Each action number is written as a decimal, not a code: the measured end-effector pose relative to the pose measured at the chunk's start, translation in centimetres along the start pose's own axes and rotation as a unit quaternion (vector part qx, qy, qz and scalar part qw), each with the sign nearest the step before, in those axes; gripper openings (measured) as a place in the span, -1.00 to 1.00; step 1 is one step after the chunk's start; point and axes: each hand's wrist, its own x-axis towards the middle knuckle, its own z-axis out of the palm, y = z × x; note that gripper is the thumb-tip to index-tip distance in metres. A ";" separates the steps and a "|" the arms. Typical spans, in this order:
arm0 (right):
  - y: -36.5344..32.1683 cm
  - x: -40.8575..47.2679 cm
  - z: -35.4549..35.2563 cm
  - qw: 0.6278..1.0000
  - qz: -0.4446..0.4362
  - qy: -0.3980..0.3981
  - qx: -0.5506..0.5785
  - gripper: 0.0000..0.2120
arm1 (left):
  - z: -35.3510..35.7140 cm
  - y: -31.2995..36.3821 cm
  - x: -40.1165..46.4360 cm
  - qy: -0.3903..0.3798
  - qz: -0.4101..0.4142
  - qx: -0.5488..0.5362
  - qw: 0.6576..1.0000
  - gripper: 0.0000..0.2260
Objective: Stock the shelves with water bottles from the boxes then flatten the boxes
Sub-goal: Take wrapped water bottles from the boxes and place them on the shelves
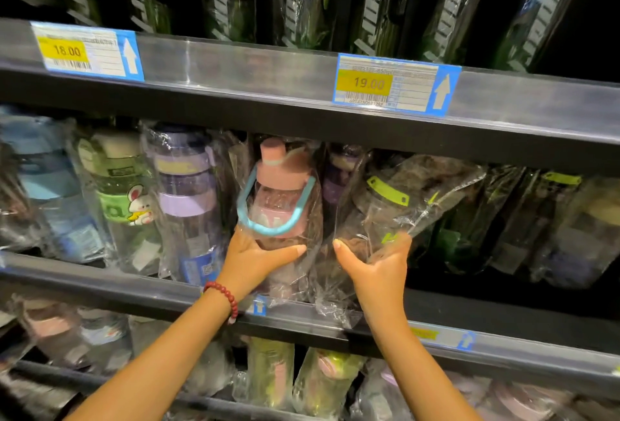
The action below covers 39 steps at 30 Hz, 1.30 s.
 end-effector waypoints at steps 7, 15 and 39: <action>0.4 0.4 -0.8 0.999 -0.014 0.004 -0.052 -0.47 | 0.0 -0.8 0.8 -0.015 -0.025 0.002 1.000 -0.65; -0.4 1.0 -1.7 0.995 -0.001 0.010 -0.100 -0.52 | 0.2 -1.3 1.1 -0.023 -0.036 -0.047 0.998 -0.66; -0.1 2.9 -3.6 0.971 0.054 -0.181 -0.146 -0.75 | 1.9 -1.3 -0.4 0.058 0.016 -0.007 0.998 -0.43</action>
